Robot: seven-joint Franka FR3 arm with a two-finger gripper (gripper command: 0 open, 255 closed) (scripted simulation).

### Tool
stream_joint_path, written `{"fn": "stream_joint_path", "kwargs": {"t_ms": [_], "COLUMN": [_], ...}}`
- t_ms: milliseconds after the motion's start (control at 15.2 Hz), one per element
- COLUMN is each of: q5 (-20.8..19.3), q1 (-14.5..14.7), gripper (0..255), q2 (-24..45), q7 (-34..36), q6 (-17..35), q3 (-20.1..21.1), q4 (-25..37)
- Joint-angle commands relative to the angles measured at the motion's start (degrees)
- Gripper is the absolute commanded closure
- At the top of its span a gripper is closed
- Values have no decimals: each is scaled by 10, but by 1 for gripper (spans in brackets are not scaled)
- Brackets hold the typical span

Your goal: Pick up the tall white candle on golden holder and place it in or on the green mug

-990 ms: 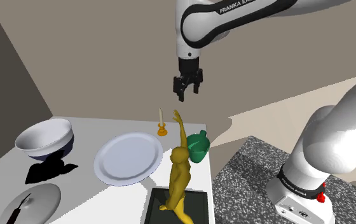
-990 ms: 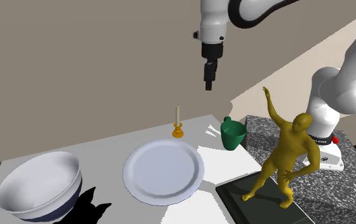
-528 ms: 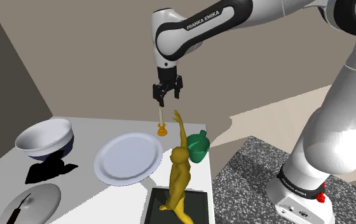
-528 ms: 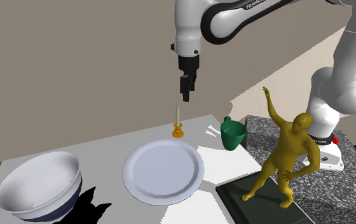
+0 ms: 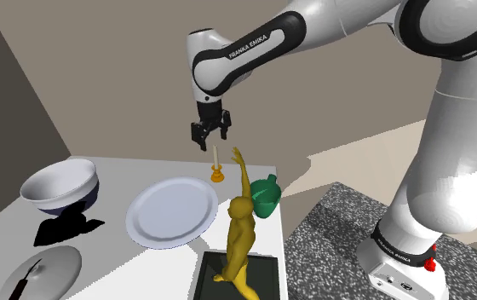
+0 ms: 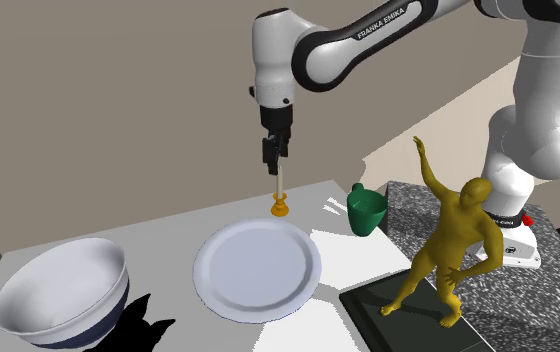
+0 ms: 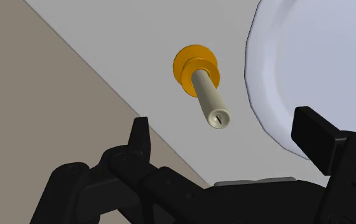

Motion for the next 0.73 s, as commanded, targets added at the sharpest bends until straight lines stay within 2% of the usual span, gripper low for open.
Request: {"fn": "stream_joint_path", "kwargs": {"t_ms": [0, 132, 660], "q5": [-2, -3, -3], "q1": [0, 0, 1], "gripper": [0, 0, 0], "q2": [7, 14, 14], "q7": [1, 2, 2], "q6": [16, 34, 34], "q3": [0, -1, -1], "q4": [-9, -20, -20]}}
